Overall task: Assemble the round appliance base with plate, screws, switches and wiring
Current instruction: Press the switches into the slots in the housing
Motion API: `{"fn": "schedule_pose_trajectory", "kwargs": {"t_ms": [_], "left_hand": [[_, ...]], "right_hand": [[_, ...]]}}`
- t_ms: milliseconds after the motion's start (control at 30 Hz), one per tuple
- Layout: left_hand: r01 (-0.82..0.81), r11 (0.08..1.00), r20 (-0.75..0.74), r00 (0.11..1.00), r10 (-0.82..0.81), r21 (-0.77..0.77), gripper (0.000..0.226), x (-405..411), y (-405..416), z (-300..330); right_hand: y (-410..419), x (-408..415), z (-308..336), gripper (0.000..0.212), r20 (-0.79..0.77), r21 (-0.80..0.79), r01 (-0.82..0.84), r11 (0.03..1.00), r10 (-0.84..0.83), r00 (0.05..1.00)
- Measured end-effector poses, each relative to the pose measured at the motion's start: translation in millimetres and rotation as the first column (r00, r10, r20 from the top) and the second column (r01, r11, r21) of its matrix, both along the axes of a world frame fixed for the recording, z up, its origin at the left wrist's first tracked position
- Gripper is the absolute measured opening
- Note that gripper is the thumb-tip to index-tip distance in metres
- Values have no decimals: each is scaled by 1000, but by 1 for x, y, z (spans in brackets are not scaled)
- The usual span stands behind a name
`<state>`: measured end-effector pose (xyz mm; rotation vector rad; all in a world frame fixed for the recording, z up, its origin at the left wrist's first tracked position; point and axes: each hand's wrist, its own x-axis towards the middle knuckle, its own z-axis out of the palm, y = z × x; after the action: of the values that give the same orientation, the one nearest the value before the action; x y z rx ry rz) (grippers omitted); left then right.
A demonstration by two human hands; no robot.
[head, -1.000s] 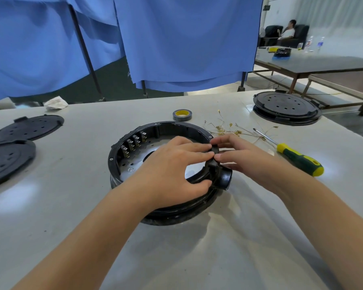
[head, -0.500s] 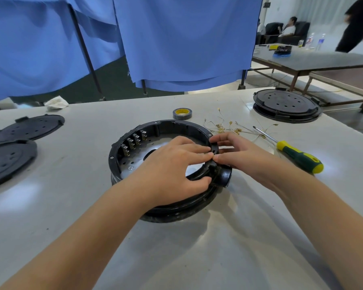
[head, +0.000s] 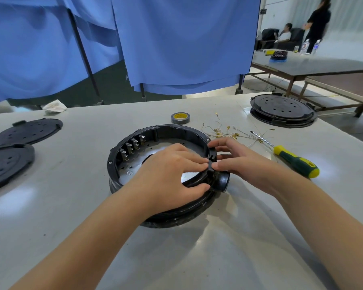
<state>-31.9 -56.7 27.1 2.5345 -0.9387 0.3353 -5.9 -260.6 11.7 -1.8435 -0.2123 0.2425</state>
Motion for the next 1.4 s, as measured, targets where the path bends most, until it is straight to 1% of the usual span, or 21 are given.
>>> {"fn": "schedule_pose_trajectory", "kwargs": {"t_ms": [133, 267, 367, 400, 433, 467, 500, 533, 567, 600, 667, 767, 933, 1000, 1067, 1133, 1267, 1333, 1400], "left_hand": [[9, 1000, -12, 1000, -8, 27, 40, 2, -1, 3], [-4, 1000, -31, 1000, 3, -13, 42, 0, 1, -1], [-3, 999, -24, 1000, 2, -39, 46, -2, 1, -3], [-5, 999, -21, 1000, 4, -40, 47, -2, 1, -4], [-7, 999, -24, 1000, 6, -38, 48, -2, 1, -4], [-8, 999, -30, 1000, 7, -38, 47, -2, 1, -4], [-9, 999, -36, 999, 7, -41, 46, -1, 0, -5], [-10, 999, -40, 999, 8, -49, 44, -1, -1, -5], [-15, 998, -46, 999, 12, -62, 43, -1, -2, -6], [-24, 996, -57, 998, 19, -81, 42, -1, -4, -7], [-47, 993, -87, 996, 38, -107, 42, 0, -7, -8], [-76, 994, -87, 994, 69, -77, 42, 3, -16, -8], [-130, 989, -92, 988, 123, -65, 42, 8, -34, -7], [-139, 989, -96, 986, 133, -53, 41, 11, -39, -4], [-141, 988, -111, 985, 134, -57, 37, 13, -41, -1], [-131, 989, -152, 981, 119, -75, 34, 16, -38, 2], [-76, 994, -248, 967, 55, -79, 30, 21, -17, 6], [-110, 993, -203, 974, 100, -37, 30, 24, -1, 5], [-220, 975, -78, 973, 218, -29, 27, 29, 20, 3]], "right_hand": [[0, 0, 0, 43, 6, -8, 3, 1000, -3, 1000], [-5, -1, -1, 49, 6, -4, -24, 1000, 24, 1000], [-11, 2, -1, 43, 31, -44, -52, 998, 53, 998], [-14, 4, -2, 39, 57, -36, -19, 999, 21, 998], [-16, 8, -4, 33, 93, -19, 47, 999, -45, 995], [-18, 12, -7, 26, 140, -16, 148, 989, -144, 980], [-21, 18, -9, 21, 197, -53, 267, 962, -252, 948], [-25, 24, -12, 20, 253, -136, 378, 916, -337, 907], [-28, 30, -16, 24, 297, -245, 459, 854, -385, 874], [-32, 36, -18, 30, 320, -345, 505, 791, -407, 856], [-39, 47, -23, 39, 325, -482, 520, 706, -407, 854], [-44, 57, -24, 35, 328, -617, 473, 629, -341, 881], [-40, 71, -19, 18, 350, -637, 456, 622, -293, 890], [-35, 74, -17, 17, 349, -655, 467, 594, -310, 884], [-29, 75, -18, 19, 353, -685, 483, 546, -331, 875], [-24, 76, -18, 20, 358, -711, 498, 497, -354, 864], [-17, 78, -16, 8, 342, -729, 519, 446, -420, 841], [-17, 77, -16, 12, 326, -717, 526, 458, -447, 833], [-21, 74, -17, 11, 323, -668, 558, 493, -482, 814]]}}
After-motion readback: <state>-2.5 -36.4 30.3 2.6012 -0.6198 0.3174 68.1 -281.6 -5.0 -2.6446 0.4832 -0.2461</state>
